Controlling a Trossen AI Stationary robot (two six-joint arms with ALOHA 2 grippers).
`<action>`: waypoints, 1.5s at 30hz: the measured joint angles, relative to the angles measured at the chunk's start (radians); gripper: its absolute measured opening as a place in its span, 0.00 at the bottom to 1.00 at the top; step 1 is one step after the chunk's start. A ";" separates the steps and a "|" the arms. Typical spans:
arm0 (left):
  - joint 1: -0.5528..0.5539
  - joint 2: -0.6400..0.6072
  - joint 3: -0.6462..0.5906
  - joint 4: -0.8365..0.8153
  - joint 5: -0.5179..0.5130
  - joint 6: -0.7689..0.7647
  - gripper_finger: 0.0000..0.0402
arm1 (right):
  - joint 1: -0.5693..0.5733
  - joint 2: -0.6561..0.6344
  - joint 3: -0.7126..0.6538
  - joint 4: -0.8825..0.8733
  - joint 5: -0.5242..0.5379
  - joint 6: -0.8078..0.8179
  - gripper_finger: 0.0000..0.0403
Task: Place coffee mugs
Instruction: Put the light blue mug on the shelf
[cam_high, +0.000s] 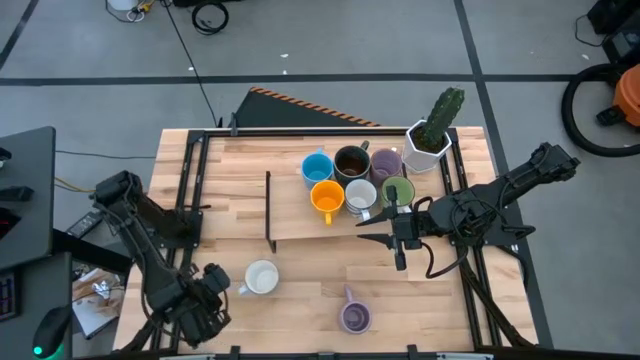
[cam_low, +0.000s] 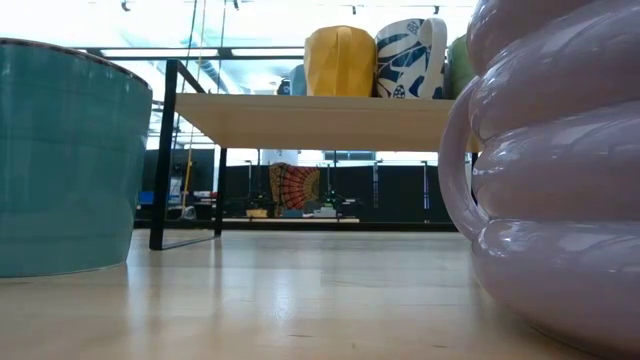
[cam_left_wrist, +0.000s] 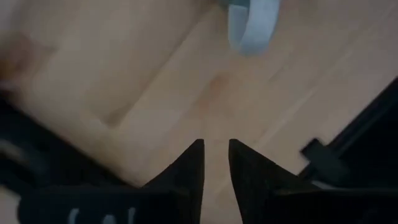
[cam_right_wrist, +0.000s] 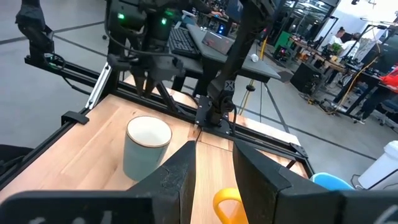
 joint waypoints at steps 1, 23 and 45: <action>-0.004 -0.017 -0.034 0.044 -0.002 -0.016 0.18 | 0.000 0.000 0.000 0.000 0.000 0.000 0.28; 0.149 -0.066 -0.159 0.248 -0.115 0.253 0.60 | -0.027 0.000 0.000 -0.004 0.000 0.011 0.28; 0.274 0.031 -0.159 0.338 -0.089 0.356 0.53 | -0.027 0.000 0.000 -0.006 0.000 0.011 0.28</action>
